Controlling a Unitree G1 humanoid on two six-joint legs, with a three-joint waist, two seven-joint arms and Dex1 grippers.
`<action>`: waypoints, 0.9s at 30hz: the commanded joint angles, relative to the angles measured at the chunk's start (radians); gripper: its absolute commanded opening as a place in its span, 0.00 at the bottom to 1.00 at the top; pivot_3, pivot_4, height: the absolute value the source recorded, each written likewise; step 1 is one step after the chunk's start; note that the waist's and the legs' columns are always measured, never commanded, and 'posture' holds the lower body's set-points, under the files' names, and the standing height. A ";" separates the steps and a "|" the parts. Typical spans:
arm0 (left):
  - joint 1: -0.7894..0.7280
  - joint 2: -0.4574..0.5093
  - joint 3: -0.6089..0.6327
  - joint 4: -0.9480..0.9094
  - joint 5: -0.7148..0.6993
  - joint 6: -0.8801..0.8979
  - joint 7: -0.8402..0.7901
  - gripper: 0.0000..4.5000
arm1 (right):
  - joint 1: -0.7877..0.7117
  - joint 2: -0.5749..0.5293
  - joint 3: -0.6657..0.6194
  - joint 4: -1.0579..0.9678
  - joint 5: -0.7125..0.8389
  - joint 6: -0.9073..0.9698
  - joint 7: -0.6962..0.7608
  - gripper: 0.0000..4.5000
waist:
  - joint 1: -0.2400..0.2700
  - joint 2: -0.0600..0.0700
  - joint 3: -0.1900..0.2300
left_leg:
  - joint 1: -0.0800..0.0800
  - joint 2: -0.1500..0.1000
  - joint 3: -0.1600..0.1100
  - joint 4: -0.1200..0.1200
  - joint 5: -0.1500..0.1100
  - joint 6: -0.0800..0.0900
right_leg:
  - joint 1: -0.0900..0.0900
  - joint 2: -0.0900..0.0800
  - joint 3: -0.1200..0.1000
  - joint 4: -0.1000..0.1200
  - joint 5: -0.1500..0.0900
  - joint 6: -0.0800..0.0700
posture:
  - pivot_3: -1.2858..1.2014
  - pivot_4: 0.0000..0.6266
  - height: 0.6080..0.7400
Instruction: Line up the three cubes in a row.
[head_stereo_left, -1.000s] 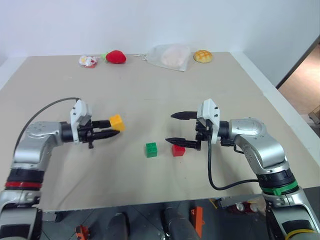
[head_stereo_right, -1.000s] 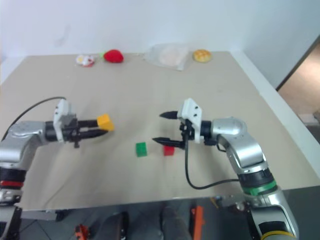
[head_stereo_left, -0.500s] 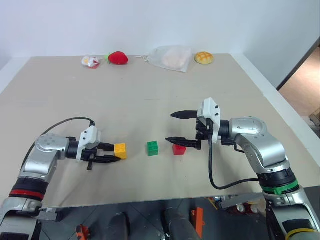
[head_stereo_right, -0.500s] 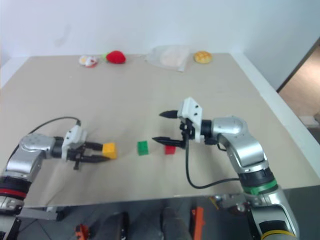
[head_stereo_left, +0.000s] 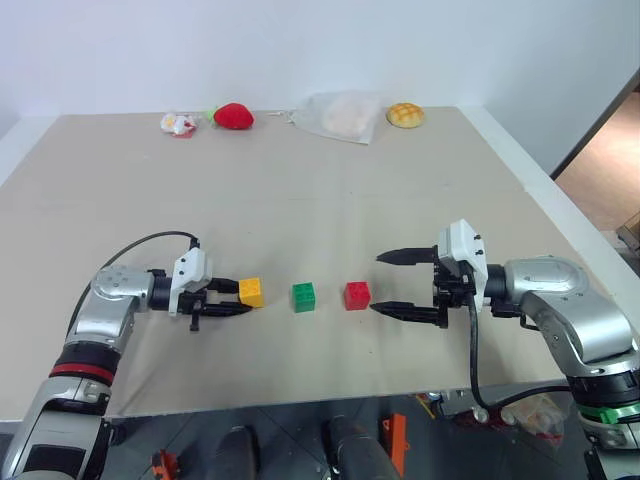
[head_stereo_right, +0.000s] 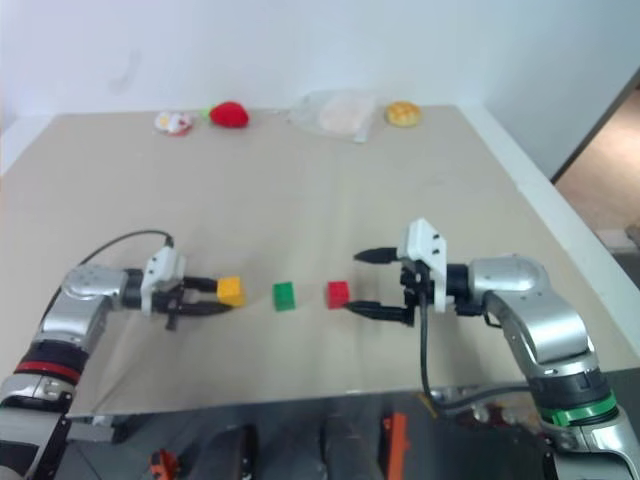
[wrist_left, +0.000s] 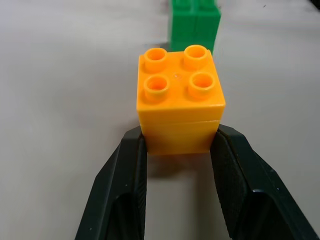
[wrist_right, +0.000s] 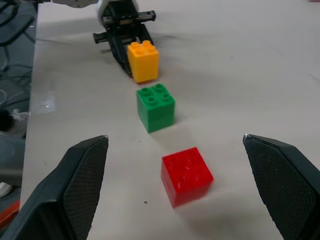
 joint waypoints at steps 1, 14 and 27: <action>-0.026 -0.002 0.001 -0.017 -0.004 -0.004 -0.010 0.28 | -0.013 0.001 -0.024 -0.015 0.003 -0.006 -0.019 1.00 | 0.000 0.000 0.000 | 0.000 0.000 0.000 0.000 0.000 0.000 | 0.000 0.000 0.000 0.001 0.000 0.000 | 0.52 0.24 1.00; 0.019 0.037 0.003 -0.054 -0.017 0.028 -0.061 0.28 | -0.028 0.021 -0.005 -0.013 0.000 0.000 -0.044 1.00 | 0.000 0.000 0.000 | 0.000 0.000 0.000 0.000 0.001 0.001 | 0.000 0.000 0.000 0.002 0.000 0.000 | 0.52 0.24 1.00; -0.031 0.005 -0.002 0.088 0.055 -0.107 0.002 0.28 | -0.043 0.032 -0.004 -0.003 0.002 0.005 -0.049 1.00 | 0.002 0.000 0.000 | 0.001 0.000 0.000 0.001 0.001 0.001 | 0.001 0.000 0.000 0.002 0.000 0.000 | 0.52 0.24 1.00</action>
